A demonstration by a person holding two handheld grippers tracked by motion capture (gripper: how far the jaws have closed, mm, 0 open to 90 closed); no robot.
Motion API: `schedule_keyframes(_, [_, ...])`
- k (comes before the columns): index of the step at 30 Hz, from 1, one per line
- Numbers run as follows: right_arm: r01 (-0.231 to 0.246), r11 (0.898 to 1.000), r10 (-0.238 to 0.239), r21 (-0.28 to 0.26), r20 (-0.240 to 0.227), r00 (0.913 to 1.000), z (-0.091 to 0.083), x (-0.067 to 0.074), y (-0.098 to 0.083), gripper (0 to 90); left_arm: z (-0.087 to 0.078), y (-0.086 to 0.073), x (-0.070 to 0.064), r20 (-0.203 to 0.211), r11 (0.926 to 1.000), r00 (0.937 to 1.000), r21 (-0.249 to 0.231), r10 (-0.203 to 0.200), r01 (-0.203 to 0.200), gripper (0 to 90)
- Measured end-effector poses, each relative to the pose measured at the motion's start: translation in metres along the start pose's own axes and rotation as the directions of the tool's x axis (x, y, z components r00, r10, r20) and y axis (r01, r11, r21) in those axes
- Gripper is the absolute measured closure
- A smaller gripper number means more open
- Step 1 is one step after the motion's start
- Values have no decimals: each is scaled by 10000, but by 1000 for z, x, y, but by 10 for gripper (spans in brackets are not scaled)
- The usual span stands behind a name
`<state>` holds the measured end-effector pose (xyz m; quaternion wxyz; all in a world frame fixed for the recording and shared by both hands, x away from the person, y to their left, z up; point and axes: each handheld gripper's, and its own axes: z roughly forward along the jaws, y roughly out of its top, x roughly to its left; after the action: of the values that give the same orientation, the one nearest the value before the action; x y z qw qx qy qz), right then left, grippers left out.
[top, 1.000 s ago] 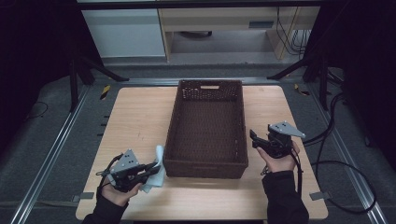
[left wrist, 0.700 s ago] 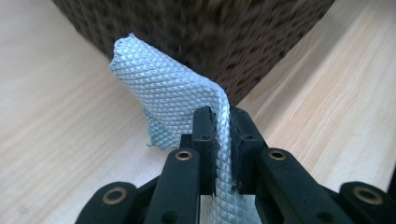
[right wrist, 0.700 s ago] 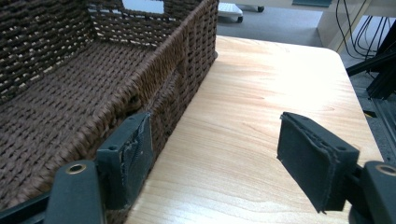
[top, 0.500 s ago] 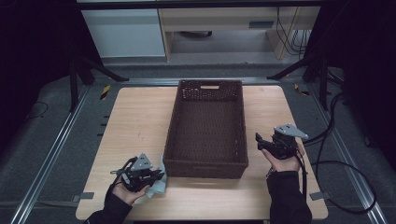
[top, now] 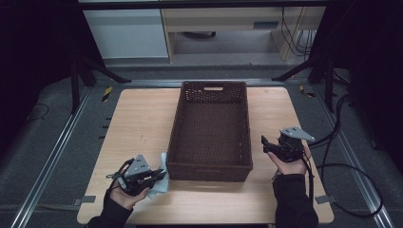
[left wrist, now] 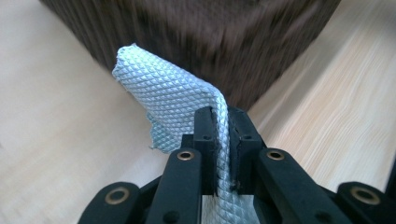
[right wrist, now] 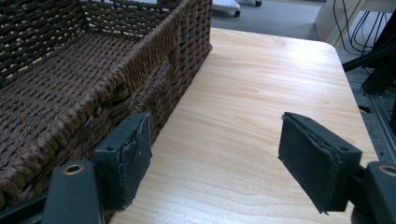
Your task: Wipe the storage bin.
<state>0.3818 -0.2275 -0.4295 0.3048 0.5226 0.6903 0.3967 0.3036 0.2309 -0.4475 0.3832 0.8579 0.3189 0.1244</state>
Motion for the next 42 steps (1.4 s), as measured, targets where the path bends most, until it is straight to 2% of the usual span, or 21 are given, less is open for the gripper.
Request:
schedule_keyframes(5, [12,10000,-12,-4,-9,10000,0,0,0,255,15,-6,4,240,9982,9995,568,-218,204,824])
schedule_keyframes(10, [12,10000,-12,24,-35,10000,0,1,0,255,28,-11,5,135,9915,9999,1300,-34,16,824])
schedule_keyframes(12, [17,10000,-17,17,-51,10000,0,2,0,253,29,-11,6,131,9905,9999,1374,-16,-2,824])
schedule_keyframes(16, [-2,10000,1,-88,-110,9999,-1,1,0,252,21,-9,7,28,9941,10000,1082,-7,4,824])
schedule_keyframes(20, [-1,9999,0,-137,-101,9999,-2,0,0,252,1,-5,11,-178,9995,9997,255,-166,171,824])
schedule_keyframes(21, [-7,9999,5,-147,-111,9999,-2,0,0,252,-4,-4,13,-256,9997,9994,50,-251,252,823])
schedule_keyframes(23, [-15,9999,13,-158,-133,9999,-2,0,0,253,-14,-3,18,-670,9995,9974,-180,-265,254,823])
schedule_keyframes(25, [12,9998,-15,-190,-147,9999,-2,1,1,254,-21,-6,28,-1107,9985,9926,-296,-499,469,823])
schedule_keyframes(29, [49,9995,-56,-299,-245,9997,-3,2,2,258,-24,-15,48,-1566,9942,9818,-181,-1076,1061,823])
schedule_keyframes(30, [57,9995,-65,-320,-257,9996,-3,3,2,258,-24,-19,55,-1772,9917,9759,-72,-1274,1281,823])
schedule_keyframes(32, [54,9994,-65,-339,-305,9995,-3,3,2,260,-24,-22,62,-1980,9890,9695,46,-1443,1481,822])
schedule_keyframes(35, [66,9995,-76,-323,-306,9995,-3,4,2,262,-24,-29,77,-2354,9794,9524,94,-1938,2016,821])
schedule_keyframes(36, [69,9995,-79,-309,-317,9995,-3,4,2,263,-24,-31,80,-2426,9774,9491,161,-2008,2109,820])
schedule_keyframes(37, [70,9995,-80,-319,-320,9995,-4,4,2,263,-24,-33,84,-2554,9733,9423,197,-2163,2288,820])
schedule_keyframes(39, [69,9994,-80,-326,-327,9994,-4,4,2,265,-23,-37,90,-2643,9665,9345,302,-2382,2549,819])
schedule_keyframes(42, [74,9995,-84,-304,-335,9994,-4,4,2,265,-17,-41,96,-2817,9559,9258,764,-2521,2835,817])
